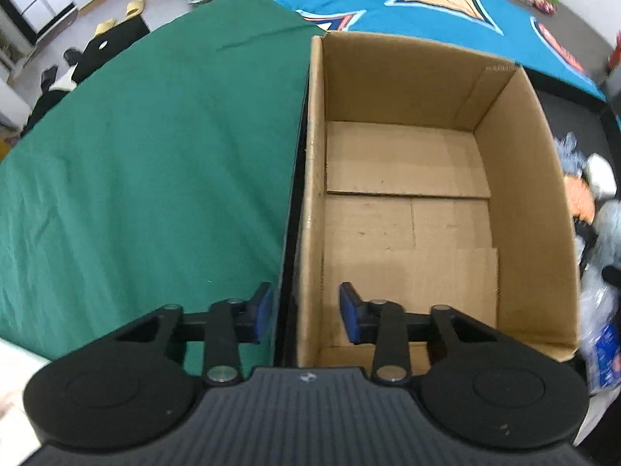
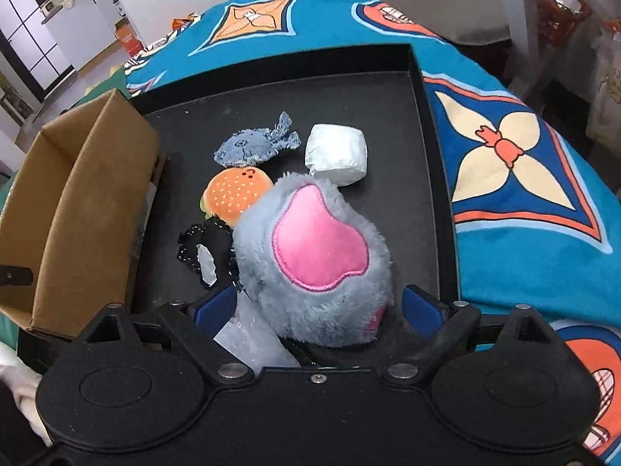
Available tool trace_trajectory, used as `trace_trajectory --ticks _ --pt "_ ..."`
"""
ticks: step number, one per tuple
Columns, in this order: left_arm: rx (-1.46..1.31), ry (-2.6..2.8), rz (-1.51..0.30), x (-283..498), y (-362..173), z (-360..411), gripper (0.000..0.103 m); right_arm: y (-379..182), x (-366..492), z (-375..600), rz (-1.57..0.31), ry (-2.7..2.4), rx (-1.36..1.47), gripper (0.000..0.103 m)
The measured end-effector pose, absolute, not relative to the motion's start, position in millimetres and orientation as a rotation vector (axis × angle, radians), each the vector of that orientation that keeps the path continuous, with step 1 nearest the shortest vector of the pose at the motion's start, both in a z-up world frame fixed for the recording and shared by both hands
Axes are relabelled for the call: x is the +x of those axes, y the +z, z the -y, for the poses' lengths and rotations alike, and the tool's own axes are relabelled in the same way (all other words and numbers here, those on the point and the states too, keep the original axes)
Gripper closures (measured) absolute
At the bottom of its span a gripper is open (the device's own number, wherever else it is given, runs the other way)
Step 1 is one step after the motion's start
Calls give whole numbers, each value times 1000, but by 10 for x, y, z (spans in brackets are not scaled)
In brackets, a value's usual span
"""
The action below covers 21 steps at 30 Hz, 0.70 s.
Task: Organize soft objects
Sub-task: 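Reach the right gripper down and grasp the grey plush with pink ear, then carry the grey plush with the right gripper into the cardboard box and release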
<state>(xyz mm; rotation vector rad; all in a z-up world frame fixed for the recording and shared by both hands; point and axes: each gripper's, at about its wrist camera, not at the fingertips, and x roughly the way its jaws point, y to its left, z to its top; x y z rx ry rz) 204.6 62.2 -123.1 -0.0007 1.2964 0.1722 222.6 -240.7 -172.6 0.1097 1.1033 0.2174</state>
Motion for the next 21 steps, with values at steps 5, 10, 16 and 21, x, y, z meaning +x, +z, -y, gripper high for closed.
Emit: trace_trajectory --ticks 5,10,16,21 --pt "-16 148 -1304 2010 -1238 -633 93 -1721 2258 2409 -1122 209 127 39" --pt "-6 129 -1287 2000 -1169 -612 94 -1636 2207 2416 -1115 208 120 48" --pt "-1 138 -1258 1943 -1066 -625 94 -1515 2112 2412 -1096 191 130 49" --pt "3 148 -1235 1877 -995 -632 94 -1410 2052 2423 -1072 187 149 51"
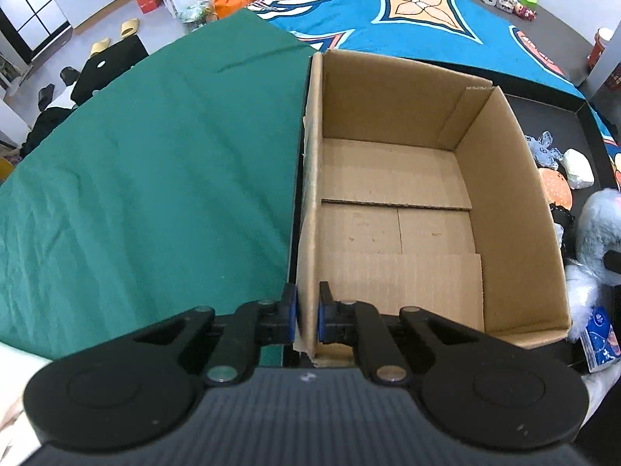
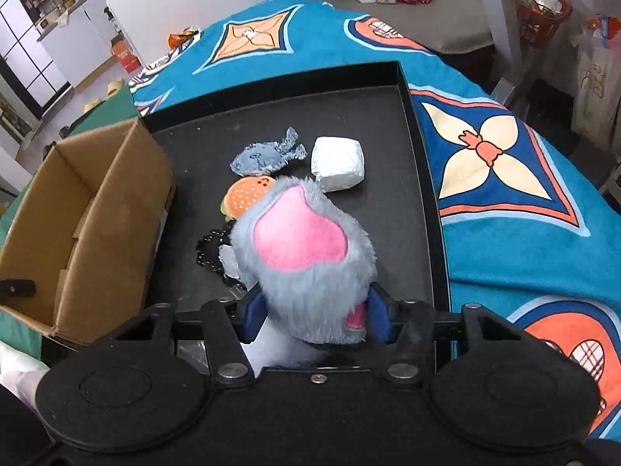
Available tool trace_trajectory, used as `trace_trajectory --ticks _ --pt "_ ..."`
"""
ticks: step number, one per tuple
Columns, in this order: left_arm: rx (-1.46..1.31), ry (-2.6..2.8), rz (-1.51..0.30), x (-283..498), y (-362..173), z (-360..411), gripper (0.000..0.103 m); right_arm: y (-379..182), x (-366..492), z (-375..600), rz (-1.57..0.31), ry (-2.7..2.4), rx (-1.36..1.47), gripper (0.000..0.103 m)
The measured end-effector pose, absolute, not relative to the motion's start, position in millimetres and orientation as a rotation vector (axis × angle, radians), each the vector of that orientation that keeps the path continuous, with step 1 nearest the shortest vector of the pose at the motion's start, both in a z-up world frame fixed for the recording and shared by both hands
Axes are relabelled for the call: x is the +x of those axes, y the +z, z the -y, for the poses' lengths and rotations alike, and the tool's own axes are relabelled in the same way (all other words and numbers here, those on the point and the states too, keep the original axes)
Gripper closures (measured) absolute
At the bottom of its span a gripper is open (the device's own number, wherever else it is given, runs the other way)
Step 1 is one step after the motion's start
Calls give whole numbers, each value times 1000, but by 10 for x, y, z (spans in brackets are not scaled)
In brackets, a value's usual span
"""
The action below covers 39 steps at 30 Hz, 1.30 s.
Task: Organize soft objects
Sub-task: 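Carry the grey plush with the right gripper into the cardboard box and release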
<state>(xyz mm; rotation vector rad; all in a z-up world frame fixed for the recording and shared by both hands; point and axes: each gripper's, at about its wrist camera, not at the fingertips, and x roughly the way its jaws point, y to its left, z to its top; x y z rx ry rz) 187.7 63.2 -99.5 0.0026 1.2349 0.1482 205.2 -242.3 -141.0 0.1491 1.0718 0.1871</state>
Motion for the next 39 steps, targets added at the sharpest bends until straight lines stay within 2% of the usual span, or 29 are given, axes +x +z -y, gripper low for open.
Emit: trace_trajectory --ticks 14,39 --pt "11 154 -1222 1816 -978 -601 94 -1047 1918 2207 -992 249 128 52" --pt "-65 149 -1305 1900 -1176 -756 93 -535 1820 1268 -884 378 15 52"
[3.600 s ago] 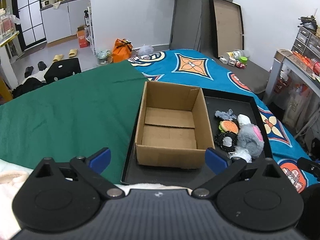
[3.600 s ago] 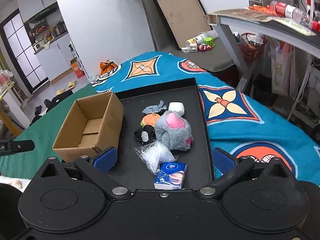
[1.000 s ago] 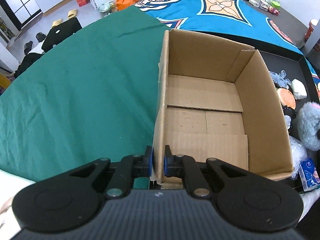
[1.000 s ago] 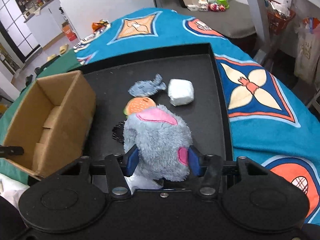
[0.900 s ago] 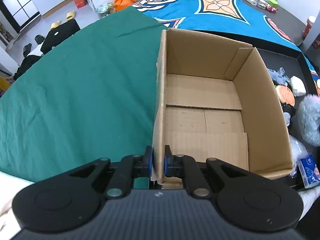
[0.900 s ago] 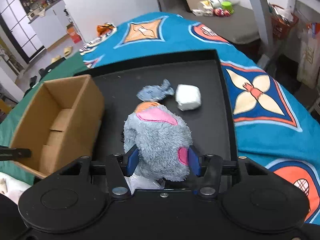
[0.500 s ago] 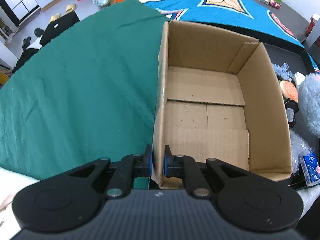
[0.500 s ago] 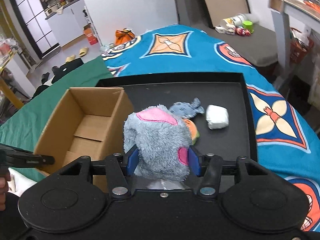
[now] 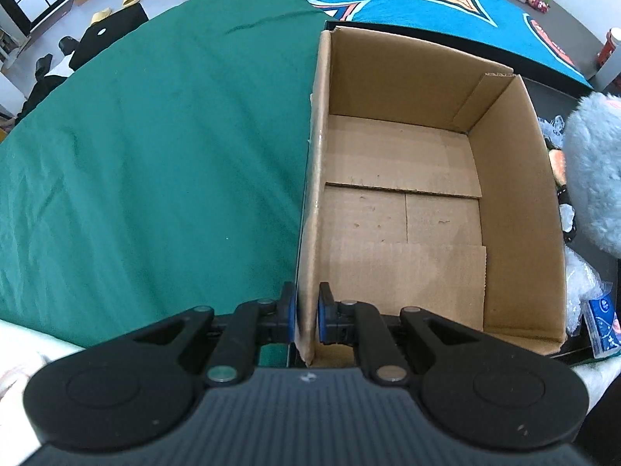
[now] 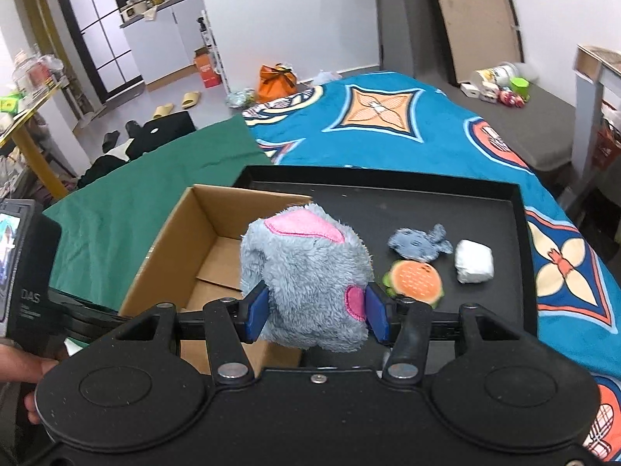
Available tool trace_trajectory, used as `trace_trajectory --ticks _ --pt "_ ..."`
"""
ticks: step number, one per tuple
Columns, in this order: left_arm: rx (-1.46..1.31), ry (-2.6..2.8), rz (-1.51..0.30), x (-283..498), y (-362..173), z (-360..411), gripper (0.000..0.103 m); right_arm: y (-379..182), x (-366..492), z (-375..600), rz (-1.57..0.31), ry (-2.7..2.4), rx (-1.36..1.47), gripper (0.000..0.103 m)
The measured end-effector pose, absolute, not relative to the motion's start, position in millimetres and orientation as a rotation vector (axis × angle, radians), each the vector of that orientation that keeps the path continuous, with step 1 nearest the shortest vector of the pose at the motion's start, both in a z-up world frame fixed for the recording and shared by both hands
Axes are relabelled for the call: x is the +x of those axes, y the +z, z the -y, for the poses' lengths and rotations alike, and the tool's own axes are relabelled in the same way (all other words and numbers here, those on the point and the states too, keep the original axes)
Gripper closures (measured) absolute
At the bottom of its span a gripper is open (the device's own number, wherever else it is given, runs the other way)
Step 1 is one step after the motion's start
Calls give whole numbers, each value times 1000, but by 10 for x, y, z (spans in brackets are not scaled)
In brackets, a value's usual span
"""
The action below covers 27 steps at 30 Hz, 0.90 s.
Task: Organize soft objects
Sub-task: 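Carry the grey plush with the right gripper into the cardboard box and release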
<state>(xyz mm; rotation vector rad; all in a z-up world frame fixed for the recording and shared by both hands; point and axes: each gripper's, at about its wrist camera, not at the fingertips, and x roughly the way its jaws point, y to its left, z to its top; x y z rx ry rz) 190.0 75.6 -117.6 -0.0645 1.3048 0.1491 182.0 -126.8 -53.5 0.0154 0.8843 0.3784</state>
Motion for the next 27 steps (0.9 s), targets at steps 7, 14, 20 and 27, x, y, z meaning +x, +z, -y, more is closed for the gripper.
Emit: trace_trajectory --ticks 7,14,20,27 --pt "-87 140 -1295 1891 -1182 -801 91 -524 1812 987 -876 410 -6 52" --pt "-98 133 -1291 1876 -1187 -850 91 -531 1852 796 -848 422 4 41" --pt "-90 132 -1290 1876 -1180 -837 90 -603 1829 828 -834 375 -1 21" --pt "-45 141 -1290 1879 -1170 -747 90 -637 1747 988 -861 355 13 19"
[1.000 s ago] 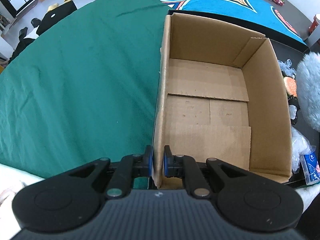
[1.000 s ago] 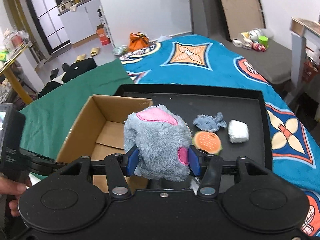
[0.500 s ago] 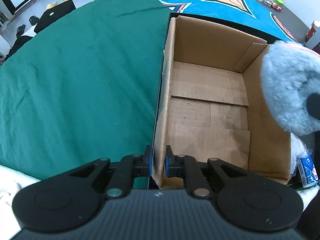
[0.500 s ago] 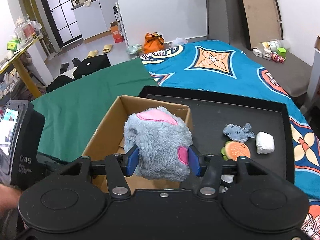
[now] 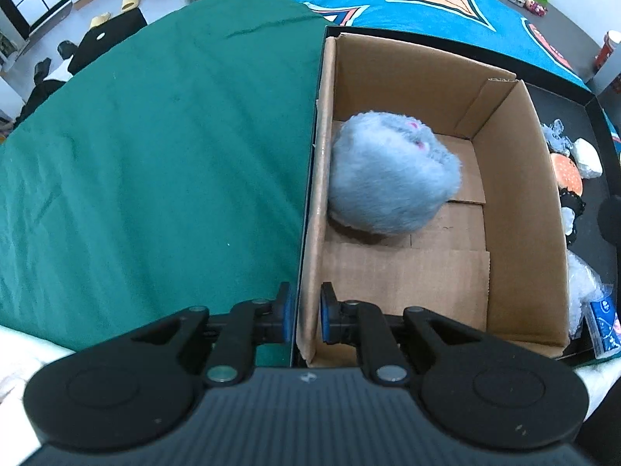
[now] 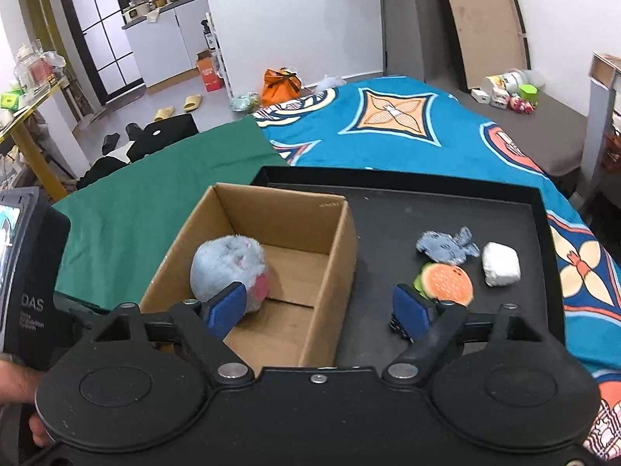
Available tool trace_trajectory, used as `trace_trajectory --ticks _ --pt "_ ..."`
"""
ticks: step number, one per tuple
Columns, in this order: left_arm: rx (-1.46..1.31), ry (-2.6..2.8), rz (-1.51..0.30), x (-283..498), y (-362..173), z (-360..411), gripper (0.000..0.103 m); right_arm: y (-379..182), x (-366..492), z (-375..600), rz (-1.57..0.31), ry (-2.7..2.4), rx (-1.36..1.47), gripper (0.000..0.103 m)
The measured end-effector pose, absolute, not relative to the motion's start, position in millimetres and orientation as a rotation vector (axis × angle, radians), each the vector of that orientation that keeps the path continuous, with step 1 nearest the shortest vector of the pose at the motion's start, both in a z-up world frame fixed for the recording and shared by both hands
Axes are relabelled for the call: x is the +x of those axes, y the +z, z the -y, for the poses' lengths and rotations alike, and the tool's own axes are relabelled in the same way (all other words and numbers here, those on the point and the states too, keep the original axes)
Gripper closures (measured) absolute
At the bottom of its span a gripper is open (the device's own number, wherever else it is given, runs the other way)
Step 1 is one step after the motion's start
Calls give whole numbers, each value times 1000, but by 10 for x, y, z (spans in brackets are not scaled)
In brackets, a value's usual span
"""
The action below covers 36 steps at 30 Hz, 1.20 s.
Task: Organize soft objects
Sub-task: 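Carry the grey plush with the right gripper into the cardboard box and release, then move the right gripper to the blue tissue pack and grasp it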
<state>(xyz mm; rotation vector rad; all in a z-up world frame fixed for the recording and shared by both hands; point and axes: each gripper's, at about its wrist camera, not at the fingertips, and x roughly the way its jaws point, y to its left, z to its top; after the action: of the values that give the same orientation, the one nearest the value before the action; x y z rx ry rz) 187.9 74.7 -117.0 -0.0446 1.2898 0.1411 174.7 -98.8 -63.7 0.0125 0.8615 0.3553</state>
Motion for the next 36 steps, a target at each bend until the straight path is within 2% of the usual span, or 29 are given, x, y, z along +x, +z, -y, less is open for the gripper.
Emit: trace_trajectory --ticks 3,5,7,9,16,22,36 --pt "-34 151 -1273 1865 -1137 -727 88 -674 1722 1087 -875 337 25 19" --pt "-41 163 -1257 1842 -1103 -741 81 -706 1698 1170 -885 326 36 19" --pt "-54 165 -1241 1823 -1067 -750 62 -743 1675 1251 -898 312 42 19" --pt "-59 154 -1226 1803 -1040 -743 52 -783 1652 1346 -913 301 55 19" --pt "-30 124 -1206 1812 -984 -652 32 -909 1608 1636 -975 252 84 18" --pt "-12 106 -1193 1804 -949 -578 26 -1033 1570 1824 -1028 204 65 13" --pt "66 124 -1215 1817 -935 -389 24 -1412 1522 2214 -1171 149 105 11"
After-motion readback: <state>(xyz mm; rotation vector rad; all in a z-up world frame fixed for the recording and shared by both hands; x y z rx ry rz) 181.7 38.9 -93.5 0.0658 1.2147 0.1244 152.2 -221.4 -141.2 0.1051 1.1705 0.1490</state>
